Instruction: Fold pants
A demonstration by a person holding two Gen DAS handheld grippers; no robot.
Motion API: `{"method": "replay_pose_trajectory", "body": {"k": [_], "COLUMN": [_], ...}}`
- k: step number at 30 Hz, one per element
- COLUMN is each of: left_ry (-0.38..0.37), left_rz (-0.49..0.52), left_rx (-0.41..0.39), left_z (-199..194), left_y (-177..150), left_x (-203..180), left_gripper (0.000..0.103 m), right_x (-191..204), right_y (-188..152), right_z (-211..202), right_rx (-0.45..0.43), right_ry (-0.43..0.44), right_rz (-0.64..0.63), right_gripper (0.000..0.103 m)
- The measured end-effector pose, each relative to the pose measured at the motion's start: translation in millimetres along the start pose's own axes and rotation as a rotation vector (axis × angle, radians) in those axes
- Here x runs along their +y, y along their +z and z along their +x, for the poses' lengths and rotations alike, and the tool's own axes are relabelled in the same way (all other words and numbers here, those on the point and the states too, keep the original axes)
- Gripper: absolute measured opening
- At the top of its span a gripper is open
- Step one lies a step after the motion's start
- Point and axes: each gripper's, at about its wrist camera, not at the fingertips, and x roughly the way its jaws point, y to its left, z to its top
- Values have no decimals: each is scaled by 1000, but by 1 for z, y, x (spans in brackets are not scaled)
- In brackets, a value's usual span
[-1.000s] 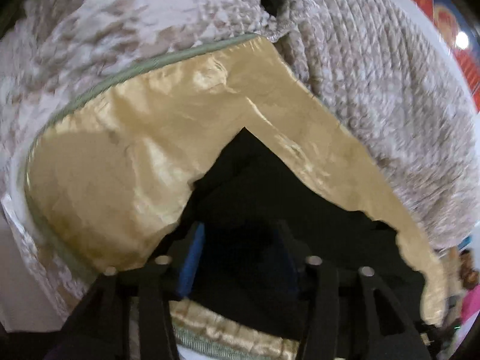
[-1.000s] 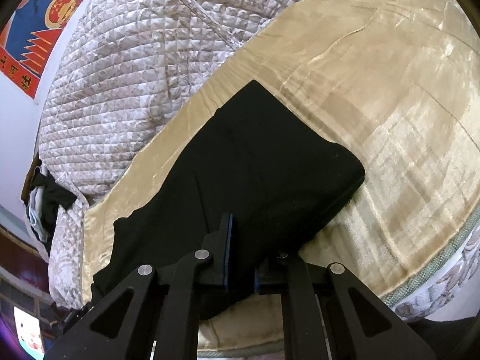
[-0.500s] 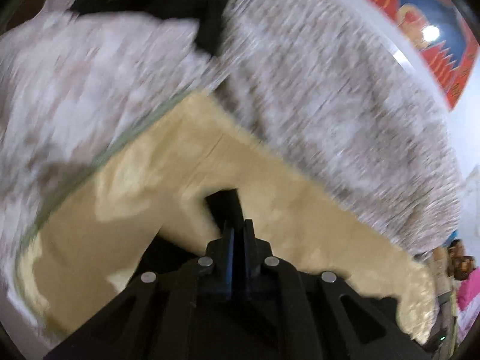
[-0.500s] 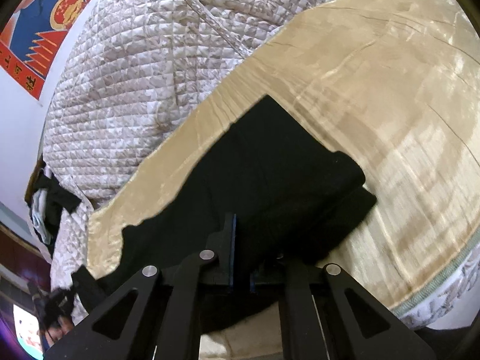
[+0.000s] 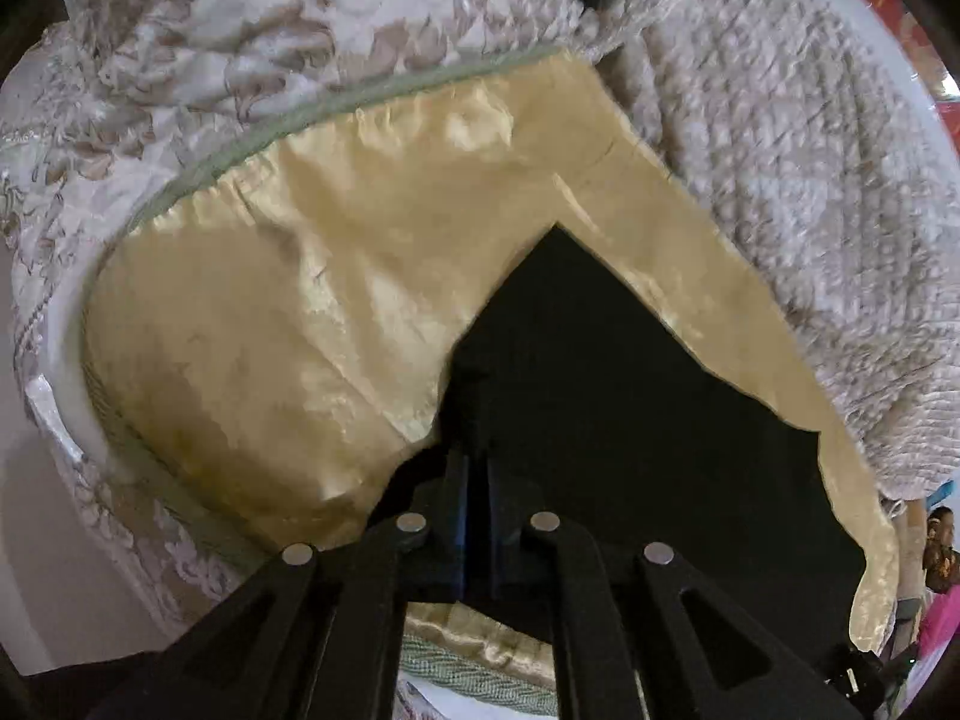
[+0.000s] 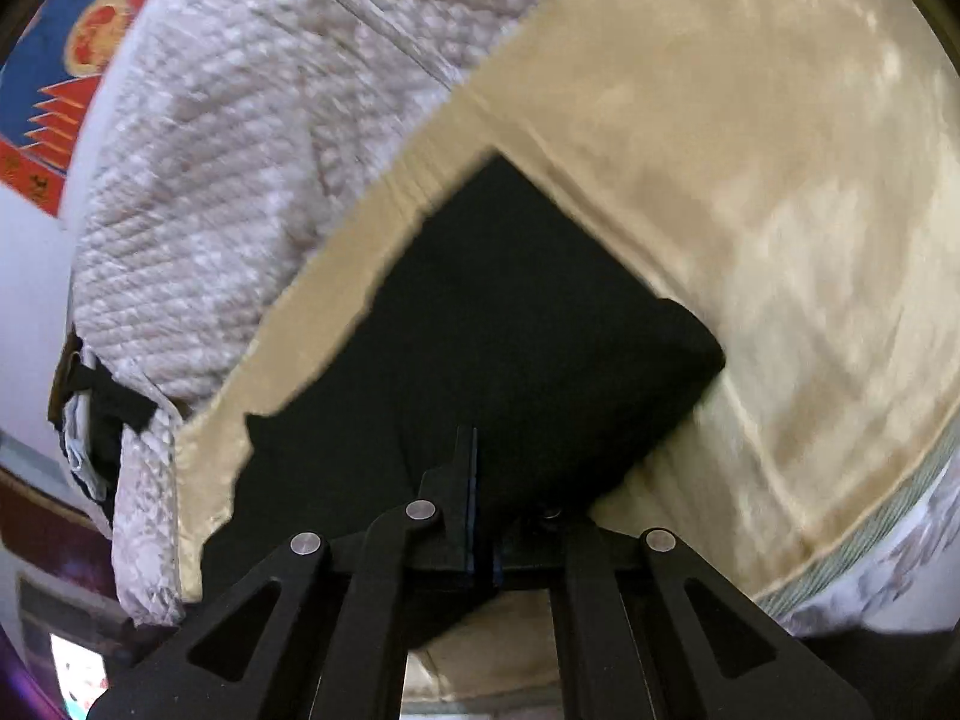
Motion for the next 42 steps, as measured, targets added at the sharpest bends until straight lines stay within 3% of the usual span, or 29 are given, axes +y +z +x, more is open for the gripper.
{"method": "replay_pose_trajectory", "body": {"k": [10, 15, 19, 23, 25, 29, 31, 32, 35, 36, 37, 39, 40, 42], "left_ry": [27, 125, 164, 107, 51, 12, 54, 47, 43, 55, 68, 52, 14, 15], "left_rz": [46, 6, -18, 34, 82, 155, 133, 89, -29, -38, -38, -17, 18, 52], "left_rx": [-27, -97, -179, -207, -192, -55, -21, -48, -166, -187, -187, -155, -128, -16], "left_z": [-9, -33, -57, -61, -56, -22, -15, -22, -53, -57, -56, -47, -37, -11], "left_y": [-5, -4, 1, 5, 2, -14, -20, -21, -8, -1, 4, 11, 13, 13], "left_x": [-11, 4, 13, -6, -21, -41, -33, -22, 9, 15, 17, 15, 11, 2], "left_gripper": [11, 11, 12, 17, 31, 33, 33, 33, 38, 45, 46, 48, 54, 53], "right_x": [-1, 6, 2, -4, 6, 34, 36, 30, 18, 18, 19, 19, 19, 22], "right_y": [-2, -2, -5, -3, 0, 2, 1, 0, 0, 0, 1, -1, -2, -5], "right_z": [-10, -19, -48, -73, -78, -49, -23, -12, -11, -12, -11, -13, -10, -6], "right_rx": [-35, -55, -165, -280, -319, -198, -97, -56, -57, -65, -71, -77, -71, -62], "right_ry": [-34, -44, -142, -251, -263, -166, -212, -234, -180, -173, -171, -166, -157, -146], "right_rz": [-41, -72, -44, -12, -52, -222, -276, -258, -219, -218, -221, -224, -221, -222], "right_gripper": [2, 2, 17, 21, 21, 21, 21, 21, 21, 21, 21, 21, 21, 21]}}
